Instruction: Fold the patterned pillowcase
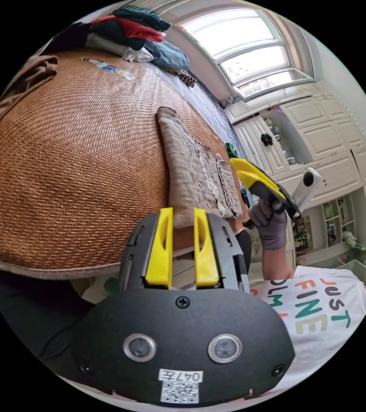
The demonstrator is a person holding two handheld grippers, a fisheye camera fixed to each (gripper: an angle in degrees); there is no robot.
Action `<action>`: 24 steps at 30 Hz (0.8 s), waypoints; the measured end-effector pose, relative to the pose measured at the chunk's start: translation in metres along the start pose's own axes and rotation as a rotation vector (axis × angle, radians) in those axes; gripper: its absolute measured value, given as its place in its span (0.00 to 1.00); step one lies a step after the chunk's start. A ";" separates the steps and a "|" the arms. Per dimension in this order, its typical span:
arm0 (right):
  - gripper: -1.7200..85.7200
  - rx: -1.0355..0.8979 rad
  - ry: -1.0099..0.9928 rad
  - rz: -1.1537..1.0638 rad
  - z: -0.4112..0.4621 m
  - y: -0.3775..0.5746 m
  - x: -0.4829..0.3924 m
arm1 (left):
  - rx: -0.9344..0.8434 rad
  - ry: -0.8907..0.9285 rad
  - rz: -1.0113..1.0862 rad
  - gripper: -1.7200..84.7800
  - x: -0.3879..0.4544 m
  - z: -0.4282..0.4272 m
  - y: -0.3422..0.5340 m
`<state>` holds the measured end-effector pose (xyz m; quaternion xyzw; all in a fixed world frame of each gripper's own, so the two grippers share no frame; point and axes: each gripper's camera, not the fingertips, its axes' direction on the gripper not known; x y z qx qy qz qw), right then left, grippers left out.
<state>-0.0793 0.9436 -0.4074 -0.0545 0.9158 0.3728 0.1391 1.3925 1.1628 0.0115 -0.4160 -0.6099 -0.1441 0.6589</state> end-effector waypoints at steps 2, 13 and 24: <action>0.09 -0.049 -0.012 -0.066 0.016 0.004 -0.017 | 0.006 0.069 -0.007 0.03 -0.005 -0.005 -0.001; 0.09 0.001 0.052 0.018 0.004 -0.036 0.067 | -0.003 0.018 0.076 0.12 0.038 -0.039 0.012; 0.09 -0.253 -0.082 -0.117 0.099 -0.163 0.184 | 0.040 -0.371 0.409 0.15 0.148 -0.022 0.043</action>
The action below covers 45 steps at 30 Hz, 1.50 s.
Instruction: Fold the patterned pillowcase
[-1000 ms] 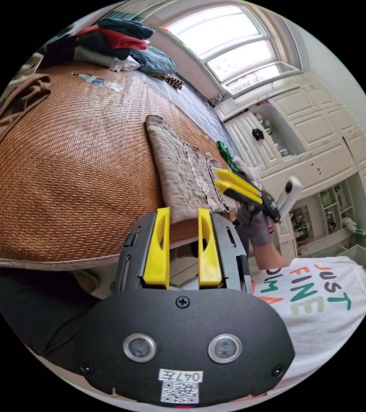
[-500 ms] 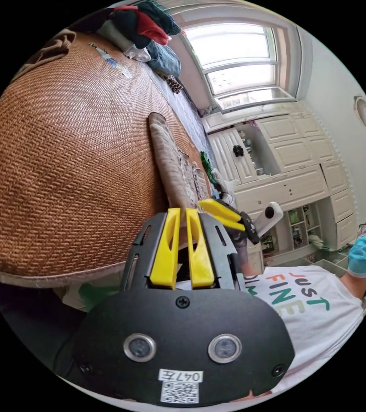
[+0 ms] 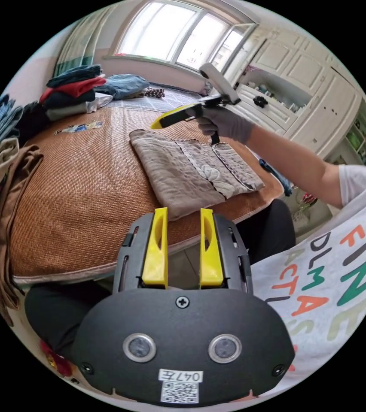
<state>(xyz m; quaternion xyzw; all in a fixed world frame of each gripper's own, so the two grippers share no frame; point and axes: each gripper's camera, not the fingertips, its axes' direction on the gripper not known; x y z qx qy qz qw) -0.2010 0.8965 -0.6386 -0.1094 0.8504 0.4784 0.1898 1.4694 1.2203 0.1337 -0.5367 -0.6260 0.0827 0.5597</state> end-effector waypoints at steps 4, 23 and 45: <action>0.07 -0.063 -0.072 0.018 0.024 -0.022 0.026 | -0.029 -0.018 0.014 0.14 -0.008 0.012 -0.007; 0.08 -0.052 -0.085 0.018 0.068 -0.040 0.004 | 0.117 0.318 -0.315 0.05 -0.182 0.014 0.079; 0.02 0.041 0.352 -0.114 0.112 0.160 -0.290 | 0.028 0.289 -0.509 0.07 -0.385 0.084 -0.079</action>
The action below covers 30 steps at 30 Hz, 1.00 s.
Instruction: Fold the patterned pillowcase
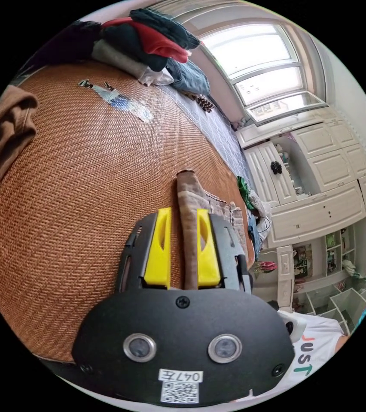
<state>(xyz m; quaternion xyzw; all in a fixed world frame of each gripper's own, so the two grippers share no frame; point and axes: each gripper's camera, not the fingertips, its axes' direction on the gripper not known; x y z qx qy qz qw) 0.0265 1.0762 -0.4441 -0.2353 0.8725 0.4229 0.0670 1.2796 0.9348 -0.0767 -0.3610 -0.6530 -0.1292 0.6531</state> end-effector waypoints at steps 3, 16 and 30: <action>0.02 0.086 -0.112 0.123 -0.010 0.029 0.017 | 0.036 0.012 -0.021 0.02 0.001 -0.008 -0.008; 0.01 0.429 -0.323 0.568 -0.041 0.211 0.081 | 0.093 -0.007 -0.025 0.17 0.062 -0.014 -0.030; 0.01 0.476 -0.281 0.807 -0.049 0.308 0.075 | 0.040 0.062 0.163 0.02 0.194 0.060 -0.095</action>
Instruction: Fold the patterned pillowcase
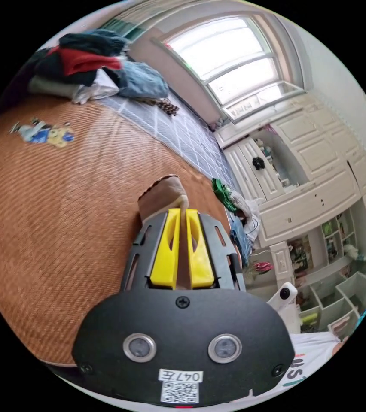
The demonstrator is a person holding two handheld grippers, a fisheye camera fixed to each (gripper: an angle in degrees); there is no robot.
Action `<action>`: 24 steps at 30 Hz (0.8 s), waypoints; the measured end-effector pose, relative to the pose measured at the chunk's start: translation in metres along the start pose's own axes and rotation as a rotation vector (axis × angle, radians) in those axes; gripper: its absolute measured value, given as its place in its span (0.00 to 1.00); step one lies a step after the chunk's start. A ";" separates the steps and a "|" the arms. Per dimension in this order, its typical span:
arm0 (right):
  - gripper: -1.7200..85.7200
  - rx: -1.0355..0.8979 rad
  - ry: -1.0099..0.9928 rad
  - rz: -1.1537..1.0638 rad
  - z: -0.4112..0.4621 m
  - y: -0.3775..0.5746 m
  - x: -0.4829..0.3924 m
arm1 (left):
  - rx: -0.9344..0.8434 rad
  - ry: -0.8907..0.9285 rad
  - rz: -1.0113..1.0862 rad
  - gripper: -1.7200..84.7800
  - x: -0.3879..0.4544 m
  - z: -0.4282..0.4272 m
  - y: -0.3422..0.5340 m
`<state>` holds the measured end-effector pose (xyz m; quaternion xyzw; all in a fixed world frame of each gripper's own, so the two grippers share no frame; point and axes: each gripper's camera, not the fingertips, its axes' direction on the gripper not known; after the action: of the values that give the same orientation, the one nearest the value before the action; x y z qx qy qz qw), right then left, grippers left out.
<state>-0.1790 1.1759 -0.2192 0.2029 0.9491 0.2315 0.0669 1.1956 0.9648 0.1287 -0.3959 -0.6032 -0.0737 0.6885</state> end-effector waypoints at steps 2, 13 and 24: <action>0.01 0.002 0.096 0.073 -0.016 0.018 0.018 | -0.043 0.017 0.043 0.02 0.027 0.037 -0.012; 0.04 -0.133 0.069 0.396 -0.015 0.070 0.091 | -0.209 0.065 0.019 0.14 0.060 0.167 -0.020; 0.10 -0.011 0.449 0.373 -0.087 0.057 0.069 | -0.321 -0.027 0.433 0.13 0.190 0.125 0.035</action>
<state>-0.2406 1.2151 -0.1176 0.3172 0.8851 0.2843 -0.1874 1.1685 1.1391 0.2766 -0.6206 -0.4941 -0.0140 0.6087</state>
